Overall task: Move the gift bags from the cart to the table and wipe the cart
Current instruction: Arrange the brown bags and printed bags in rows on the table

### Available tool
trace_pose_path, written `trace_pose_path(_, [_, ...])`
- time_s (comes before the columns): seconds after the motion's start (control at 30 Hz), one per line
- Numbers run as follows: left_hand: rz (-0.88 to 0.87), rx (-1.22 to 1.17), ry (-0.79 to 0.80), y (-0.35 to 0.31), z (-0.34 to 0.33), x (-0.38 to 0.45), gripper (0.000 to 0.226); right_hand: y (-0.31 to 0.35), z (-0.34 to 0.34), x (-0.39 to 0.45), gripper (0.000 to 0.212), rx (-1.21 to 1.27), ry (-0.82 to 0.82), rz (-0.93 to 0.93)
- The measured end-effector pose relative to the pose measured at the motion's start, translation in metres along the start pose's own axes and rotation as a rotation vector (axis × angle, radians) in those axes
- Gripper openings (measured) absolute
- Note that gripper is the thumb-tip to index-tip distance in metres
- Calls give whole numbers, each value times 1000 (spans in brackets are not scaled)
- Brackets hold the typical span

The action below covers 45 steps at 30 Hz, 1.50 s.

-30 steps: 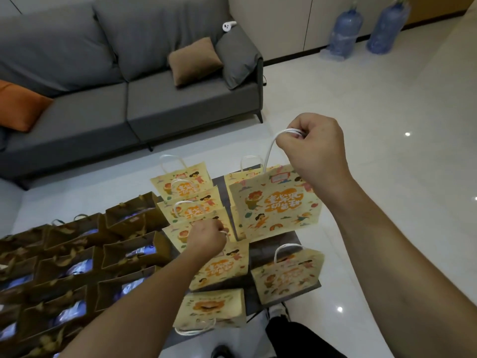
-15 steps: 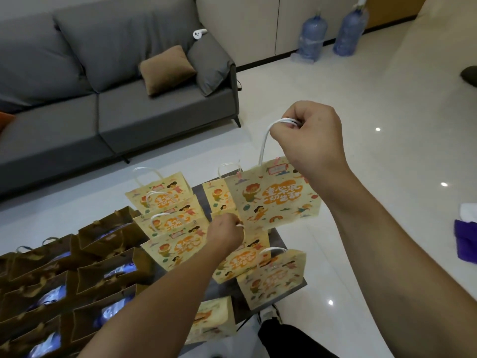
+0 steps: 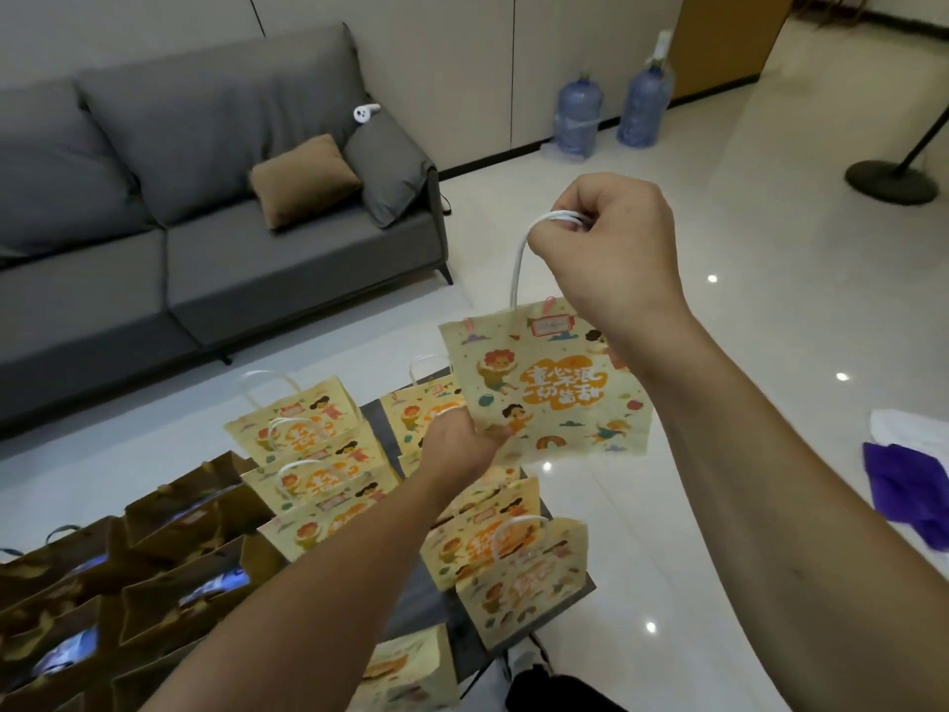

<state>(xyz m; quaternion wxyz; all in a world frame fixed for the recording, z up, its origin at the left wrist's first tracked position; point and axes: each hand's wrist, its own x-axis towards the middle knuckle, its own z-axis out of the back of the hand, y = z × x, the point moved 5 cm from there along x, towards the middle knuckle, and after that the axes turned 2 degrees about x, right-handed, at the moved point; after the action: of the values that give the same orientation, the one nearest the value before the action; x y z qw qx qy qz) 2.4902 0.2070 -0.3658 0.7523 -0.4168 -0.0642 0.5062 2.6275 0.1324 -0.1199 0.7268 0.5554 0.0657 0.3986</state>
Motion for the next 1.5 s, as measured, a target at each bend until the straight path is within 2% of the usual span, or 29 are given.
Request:
trace_pose_path(0.13, [-59, -76, -58, -10, 37, -13, 31, 41, 0, -5, 10, 13, -13, 104])
trace_pose_path(0.33, [-95, -71, -204, -5, 99, -45, 35, 108, -13, -26, 13, 22, 8, 236])
trace_pose_path(0.47, [-70, -116, -275, 22, 135, -75, 38, 147, -39, -51, 23, 83, 71, 278])
trace_pose_path(0.6, [-17, -150, -285, 71, 159, -107, 38, 162, -73, -85, 24, 114, 135, 275])
trace_pose_path(0.77, [96, -185, -257, 143, 177, -139, 25, 154, -120, -125, 17, 124, 217, 214])
trace_pose_path(0.97, [251, -174, -241, 207, 179, -161, 31, 125, -167, -160, 17, 121, 359, 82])
trace_pose_path(1.33, [320, 12, -299, 252, 179, -162, 7, 50, -234, -206, 20, -21, 583, -84])
trace_pose_path(1.5, [369, 2, -249, 263, 168, -150, 10, 24, -248, -198, 20, -57, 617, -143])
